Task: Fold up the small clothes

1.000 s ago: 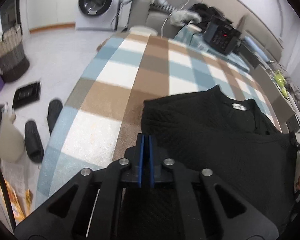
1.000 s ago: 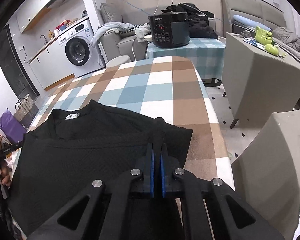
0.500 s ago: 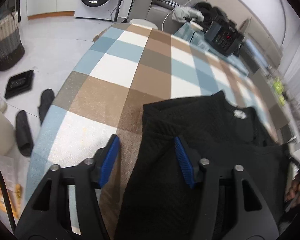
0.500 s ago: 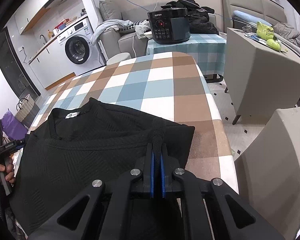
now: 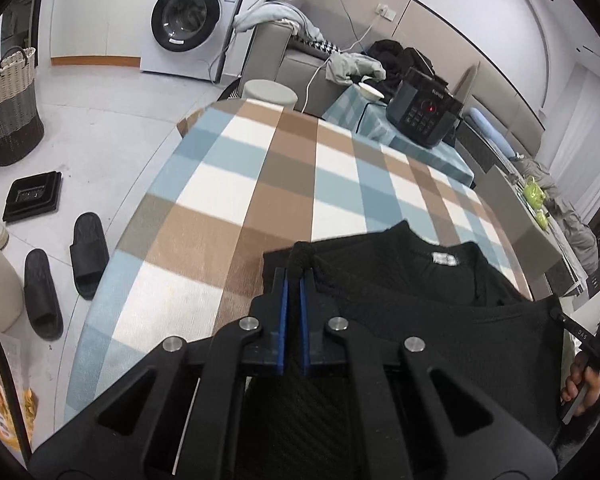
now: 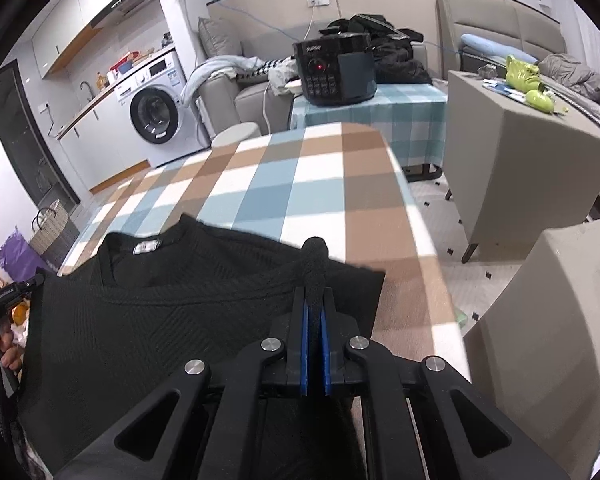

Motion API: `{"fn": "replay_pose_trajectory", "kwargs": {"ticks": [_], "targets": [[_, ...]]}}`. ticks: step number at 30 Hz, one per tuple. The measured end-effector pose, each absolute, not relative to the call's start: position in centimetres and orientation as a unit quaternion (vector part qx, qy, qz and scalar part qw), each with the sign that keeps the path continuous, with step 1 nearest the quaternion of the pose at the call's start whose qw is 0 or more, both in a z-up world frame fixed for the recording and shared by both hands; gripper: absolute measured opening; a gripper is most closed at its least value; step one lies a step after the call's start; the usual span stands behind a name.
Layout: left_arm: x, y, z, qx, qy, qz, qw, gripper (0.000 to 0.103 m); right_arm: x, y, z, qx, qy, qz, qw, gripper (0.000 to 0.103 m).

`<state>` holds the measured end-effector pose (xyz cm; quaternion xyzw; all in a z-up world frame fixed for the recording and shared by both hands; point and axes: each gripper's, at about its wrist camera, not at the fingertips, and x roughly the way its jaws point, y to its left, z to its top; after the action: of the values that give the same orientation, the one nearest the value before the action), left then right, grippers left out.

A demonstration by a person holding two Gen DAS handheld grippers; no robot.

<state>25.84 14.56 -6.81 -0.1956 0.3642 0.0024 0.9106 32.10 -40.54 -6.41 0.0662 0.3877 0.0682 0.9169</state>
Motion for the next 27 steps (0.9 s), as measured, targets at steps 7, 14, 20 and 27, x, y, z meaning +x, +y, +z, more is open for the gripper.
{"fn": "replay_pose_trajectory", "kwargs": {"ticks": [7,14,20,27], "targets": [[28.5,15.0,-4.7,-0.197,0.344,0.011,0.918,0.003,35.5,-40.7,-3.7,0.077,0.36,0.054,0.928,0.005],[32.1,16.0,-6.2,-0.197,0.362,0.041,0.91,0.003,41.1,-39.4,-6.2,0.073,0.398,0.034,0.914,0.005],[33.3,15.6,-9.0,-0.174,0.402,0.07,0.896,0.011,42.1,-39.2,-9.4,0.052,0.439,0.007,0.897,0.007],[29.1,16.7,-8.2,-0.178,0.412,0.08,0.89,0.043,35.4,-41.8,-7.6,0.098,0.438,0.045,0.892,0.033]]}}
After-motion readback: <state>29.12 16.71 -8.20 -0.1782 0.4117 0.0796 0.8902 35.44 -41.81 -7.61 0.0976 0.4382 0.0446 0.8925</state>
